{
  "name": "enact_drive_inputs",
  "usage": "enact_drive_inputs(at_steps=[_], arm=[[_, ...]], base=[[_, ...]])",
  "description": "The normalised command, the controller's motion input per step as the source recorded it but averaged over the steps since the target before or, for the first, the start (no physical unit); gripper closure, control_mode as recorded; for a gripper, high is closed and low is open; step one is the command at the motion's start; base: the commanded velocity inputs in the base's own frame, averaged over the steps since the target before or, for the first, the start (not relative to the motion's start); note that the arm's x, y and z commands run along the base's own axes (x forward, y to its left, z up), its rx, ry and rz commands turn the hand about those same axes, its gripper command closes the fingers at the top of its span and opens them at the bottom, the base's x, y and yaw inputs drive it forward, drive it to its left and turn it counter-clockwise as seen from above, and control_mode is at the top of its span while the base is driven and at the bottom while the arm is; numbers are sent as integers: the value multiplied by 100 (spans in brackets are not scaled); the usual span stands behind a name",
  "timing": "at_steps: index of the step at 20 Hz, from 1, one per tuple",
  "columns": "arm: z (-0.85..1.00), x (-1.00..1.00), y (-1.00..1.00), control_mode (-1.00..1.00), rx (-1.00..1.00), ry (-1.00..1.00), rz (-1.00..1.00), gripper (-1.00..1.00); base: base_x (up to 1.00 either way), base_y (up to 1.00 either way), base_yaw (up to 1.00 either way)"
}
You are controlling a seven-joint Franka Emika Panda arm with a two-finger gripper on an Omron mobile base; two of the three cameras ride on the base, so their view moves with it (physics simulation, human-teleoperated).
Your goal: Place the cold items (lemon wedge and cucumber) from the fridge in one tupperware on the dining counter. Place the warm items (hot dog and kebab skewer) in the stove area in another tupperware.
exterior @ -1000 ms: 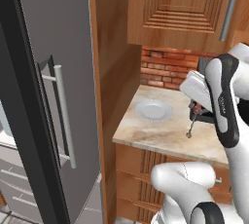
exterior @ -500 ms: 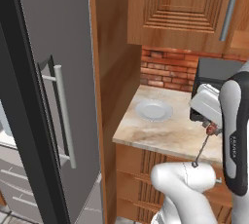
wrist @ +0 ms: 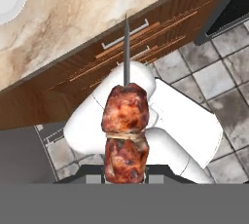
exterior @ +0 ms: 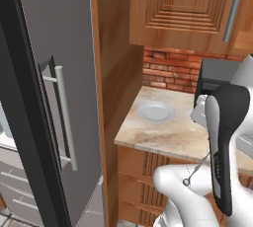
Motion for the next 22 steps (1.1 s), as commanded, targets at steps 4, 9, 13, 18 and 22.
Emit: enact_drive_inputs(at_steps=[4,9,13,18,22], arm=[[17,-23,13,-100,10,4,-11,100],[2,-31,2,-100,14,-5,0,100],[0,-2,4,-100,0,0,3,100],[0,-3,0,-100,0,0,0,100],[0,-55,0,-100,0,0,-5,100]], base=[[0,0,0],[0,0,0],[0,0,0],[0,0,0],[0,0,0]])
